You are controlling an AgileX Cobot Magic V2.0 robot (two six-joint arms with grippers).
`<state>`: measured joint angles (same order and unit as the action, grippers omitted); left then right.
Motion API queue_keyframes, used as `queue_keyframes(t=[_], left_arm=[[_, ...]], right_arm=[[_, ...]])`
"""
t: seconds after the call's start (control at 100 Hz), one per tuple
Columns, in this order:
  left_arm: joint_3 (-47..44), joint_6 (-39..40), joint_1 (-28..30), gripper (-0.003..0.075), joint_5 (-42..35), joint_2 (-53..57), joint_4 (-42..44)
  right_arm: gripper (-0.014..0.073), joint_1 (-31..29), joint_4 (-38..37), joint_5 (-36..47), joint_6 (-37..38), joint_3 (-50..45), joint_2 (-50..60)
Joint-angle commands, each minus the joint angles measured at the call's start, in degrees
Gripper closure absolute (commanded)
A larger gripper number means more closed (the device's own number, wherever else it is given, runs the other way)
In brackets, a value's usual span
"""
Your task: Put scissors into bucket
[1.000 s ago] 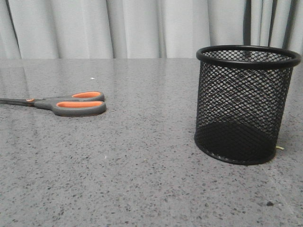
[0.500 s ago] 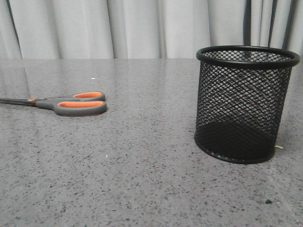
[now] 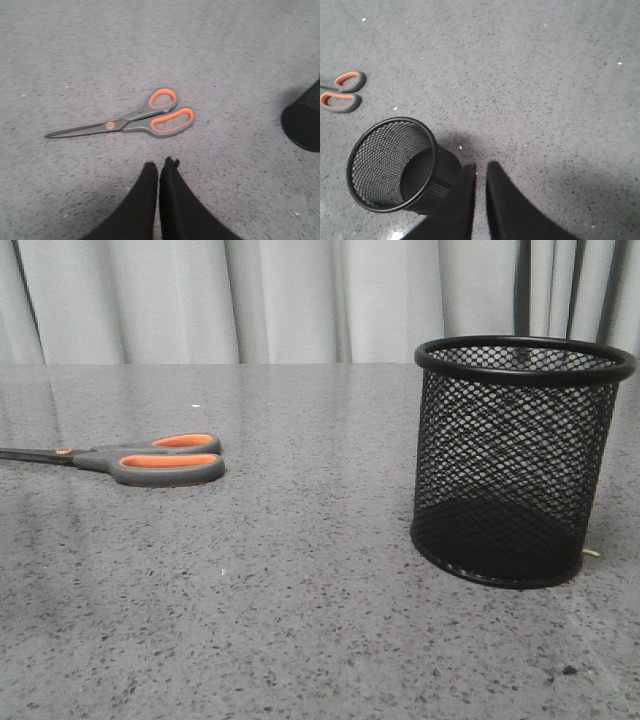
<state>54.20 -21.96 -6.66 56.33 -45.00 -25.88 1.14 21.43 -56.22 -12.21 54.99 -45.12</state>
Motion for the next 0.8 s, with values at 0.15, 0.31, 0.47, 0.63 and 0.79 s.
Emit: queue_keyframes(t=[0.15,0.31,0.47,0.63,0.79], left_arm=[[1.98,-4.81,0.14,0.0574,1.52,-4.13,-6.48],[1.98,-7.49,0.14,0.0349,1.63,-5.53,-8.50],[3.09,-16.82,0.14,0.0344,3.44,-7.82,-11.82],[8.56,-22.07,0.14,0.0344,10.00,-15.03,-10.96],[16.03,-30.38,0.14,0.0344,16.25,-24.48,-8.55]], right_arm=[[0.0186,0.09,1.70,2.26,-1.89,1.90,-0.39],[0.0129,0.09,1.70,2.26,-1.89,1.90,-0.39],[0.0129,0.09,2.03,2.38,-1.89,1.90,-0.39],[0.0129,0.09,3.56,2.61,-2.63,1.90,-0.39],[0.0129,0.09,4.08,2.61,-3.01,1.90,-0.39]])
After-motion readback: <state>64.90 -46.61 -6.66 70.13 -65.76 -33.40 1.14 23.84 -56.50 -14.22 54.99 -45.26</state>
